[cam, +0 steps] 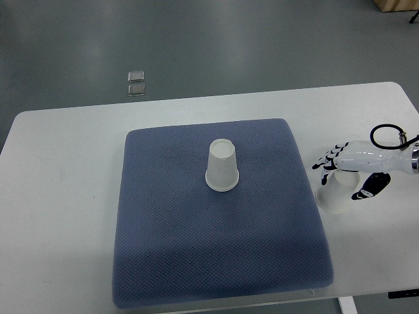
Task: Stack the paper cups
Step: 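Close the right hand fingers around the loose white paper cup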
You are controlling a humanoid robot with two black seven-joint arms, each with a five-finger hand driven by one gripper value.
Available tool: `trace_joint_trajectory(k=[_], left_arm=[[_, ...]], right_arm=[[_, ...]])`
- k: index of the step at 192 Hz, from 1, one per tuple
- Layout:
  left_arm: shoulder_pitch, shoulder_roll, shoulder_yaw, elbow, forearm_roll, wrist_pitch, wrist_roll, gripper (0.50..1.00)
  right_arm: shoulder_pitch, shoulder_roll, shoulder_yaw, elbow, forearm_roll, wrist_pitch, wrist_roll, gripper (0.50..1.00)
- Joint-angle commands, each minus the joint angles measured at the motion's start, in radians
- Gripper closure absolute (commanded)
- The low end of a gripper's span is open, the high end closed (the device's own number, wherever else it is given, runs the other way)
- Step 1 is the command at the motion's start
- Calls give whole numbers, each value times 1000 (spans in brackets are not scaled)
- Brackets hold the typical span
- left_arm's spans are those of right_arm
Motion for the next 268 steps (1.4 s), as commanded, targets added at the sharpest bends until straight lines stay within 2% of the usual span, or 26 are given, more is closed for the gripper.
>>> trace_joint_trajectory(k=[1,48,92,107,172,196,225,229,240,256,268], left_arm=[[0,0,0,0,0,0,0,500],[0,0,0,0,0,0,-1,500],[0,0,0,0,0,0,0,500],[0,0,0,0,0,0,-1,500],[0,0,0,0,0,0,-1,500],[0,0,0,0,0,0,0,500],[0,0,0,0,0,0,0,500],[0,0,0,0,0,0,-1,500],[0,0,0,0,0,0,0,500],[0,0,0,0,0,0,0,500],[0,0,0,0,0,0,0,500]], right_arm=[[-15,16,0,-10,-1,-6,-1,593],[-27,25,1,-42,-1,-9,-1,599],[-30,48,1,-93,-1,-43,0,611],[-30,51,1,-96,0,-43,0,630],[-47,52,-2,-102,-1,-39,0,638],[-46,51,-6,-102,-3,-35,0,701],[-46,51,-6,-102,-4,-32,0,744],[-46,51,-6,-102,-4,-32,0,762],[-46,51,-6,-102,-4,-29,-1,863],[-44,51,-6,-102,-4,-27,-1,922],[-44,51,-6,-102,-4,-27,-1,991]])
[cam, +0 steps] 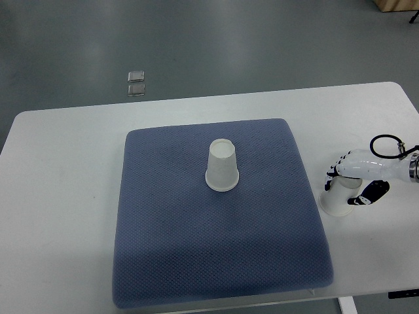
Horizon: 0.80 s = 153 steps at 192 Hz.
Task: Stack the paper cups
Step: 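Close the right hand fingers around the loose white paper cup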
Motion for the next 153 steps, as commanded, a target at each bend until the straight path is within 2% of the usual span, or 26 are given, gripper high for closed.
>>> trace_joint_trajectory(k=[1,75,110,153], left_arm=[[0,0,0,0,0,0,0,500],[0,0,0,0,0,0,-1,500],[0,0,0,0,0,0,0,500],[0,0,0,0,0,0,0,500]], right_arm=[[1,0,0,0,0,1,-1,991],[59,-12,3,-5,14,7,-1,1000],[188,-18,11,1,20,101,2,1000],[320,40,14,23,37,216,4,1000]])
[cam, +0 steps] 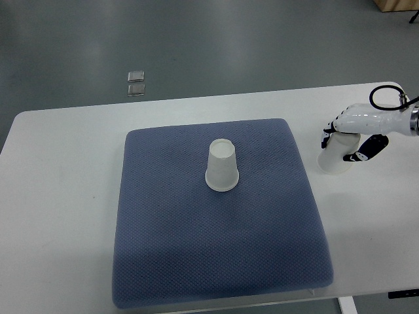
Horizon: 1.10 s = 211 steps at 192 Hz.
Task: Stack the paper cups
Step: 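Close the right hand fingers around the loose white paper cup, then lift the cup with the right hand and lower it onto the cushion cup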
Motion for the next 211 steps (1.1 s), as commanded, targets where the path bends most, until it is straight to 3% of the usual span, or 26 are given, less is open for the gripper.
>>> trace_joint_trajectory(k=[1,61,103,154,211], left_arm=[[0,0,0,0,0,0,0,500],[0,0,0,0,0,0,-2,500],[0,0,0,0,0,0,-2,500],[0,0,0,0,0,0,0,500],[0,0,0,0,0,0,-2,500]], right_arm=[[53,44,0,11,15,52,2,1000],[241,176,0,14,74,213,8,1000],[313,193,3,14,150,300,8,998],[325,254,6,0,301,302,-24,996],[281,338,20,-48,292,271,-44,993]])
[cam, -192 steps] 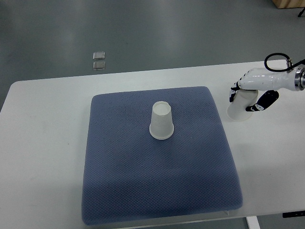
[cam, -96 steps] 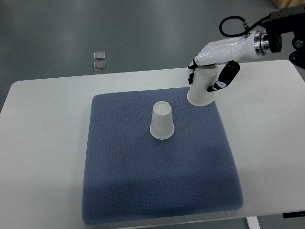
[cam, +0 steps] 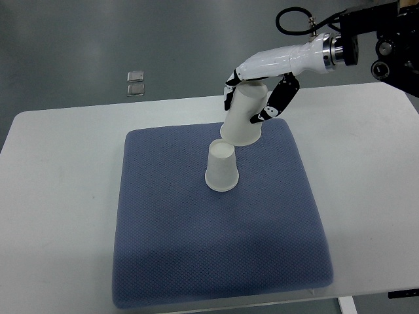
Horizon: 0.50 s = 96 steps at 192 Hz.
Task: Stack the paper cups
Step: 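Lift the cup with the right hand and lower it onto the cushion cup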
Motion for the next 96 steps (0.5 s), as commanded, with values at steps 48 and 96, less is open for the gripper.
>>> trace_joint_trajectory(k=[48,96], left_arm=[[0,0,0,0,0,0,0,500],[0,0,0,0,0,0,0,500]], right_arm=[[-31,93,1,-82,-12,-29,-8,993],[-47,122,0,-97,-22,-31,-8,991]])
